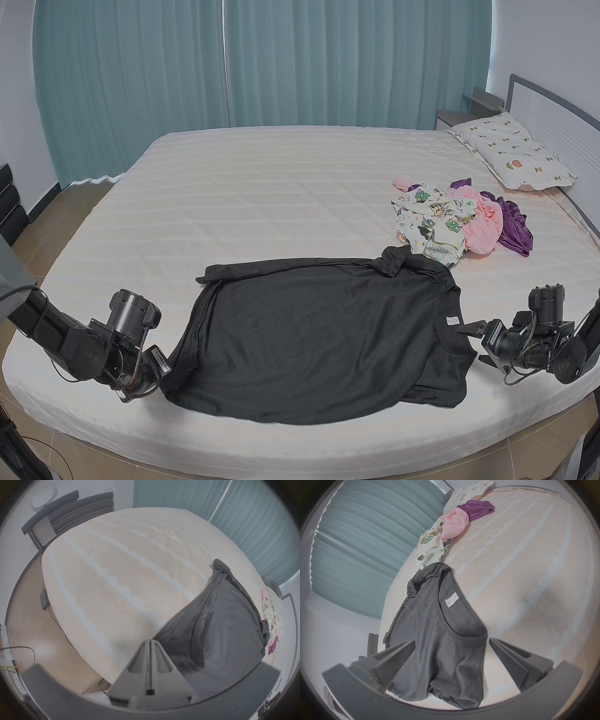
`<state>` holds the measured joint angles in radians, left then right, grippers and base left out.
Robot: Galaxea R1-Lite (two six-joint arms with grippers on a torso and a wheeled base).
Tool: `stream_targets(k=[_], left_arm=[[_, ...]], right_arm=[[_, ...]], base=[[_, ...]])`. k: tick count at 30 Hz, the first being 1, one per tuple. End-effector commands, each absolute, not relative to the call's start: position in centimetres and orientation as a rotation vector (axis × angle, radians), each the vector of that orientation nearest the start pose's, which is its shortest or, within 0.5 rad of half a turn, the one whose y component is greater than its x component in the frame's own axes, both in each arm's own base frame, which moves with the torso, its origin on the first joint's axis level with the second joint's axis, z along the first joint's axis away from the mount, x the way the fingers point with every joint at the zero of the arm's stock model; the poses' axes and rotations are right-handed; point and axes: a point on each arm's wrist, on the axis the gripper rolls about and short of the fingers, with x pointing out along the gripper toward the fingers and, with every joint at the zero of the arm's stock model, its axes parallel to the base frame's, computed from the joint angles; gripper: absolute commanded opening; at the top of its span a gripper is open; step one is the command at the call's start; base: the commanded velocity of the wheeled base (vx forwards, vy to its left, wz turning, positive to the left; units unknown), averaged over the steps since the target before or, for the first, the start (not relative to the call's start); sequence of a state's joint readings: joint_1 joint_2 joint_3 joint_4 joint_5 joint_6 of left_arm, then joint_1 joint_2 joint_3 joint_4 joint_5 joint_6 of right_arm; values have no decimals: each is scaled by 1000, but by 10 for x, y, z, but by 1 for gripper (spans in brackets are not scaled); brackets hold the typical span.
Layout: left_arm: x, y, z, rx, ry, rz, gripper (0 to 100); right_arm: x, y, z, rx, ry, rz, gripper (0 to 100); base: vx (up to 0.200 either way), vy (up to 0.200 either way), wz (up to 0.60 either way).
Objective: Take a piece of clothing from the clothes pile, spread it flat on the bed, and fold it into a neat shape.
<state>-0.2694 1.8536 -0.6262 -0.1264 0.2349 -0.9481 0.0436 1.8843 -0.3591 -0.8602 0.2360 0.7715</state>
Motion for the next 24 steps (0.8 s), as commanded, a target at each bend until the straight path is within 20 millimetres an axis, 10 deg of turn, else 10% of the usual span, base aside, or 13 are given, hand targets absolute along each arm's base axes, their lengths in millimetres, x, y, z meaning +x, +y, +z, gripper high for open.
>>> stream_targets(k=[1,24], left_arm=[[244,-49,60,-593,980,487,0],[243,-26,61,-672,1015,462,0]], right_arm=[[256,17,50,801,741,-1,100],[236,32,30,722,877,49,100]], base=[[0,0,0],[0,0,0]])
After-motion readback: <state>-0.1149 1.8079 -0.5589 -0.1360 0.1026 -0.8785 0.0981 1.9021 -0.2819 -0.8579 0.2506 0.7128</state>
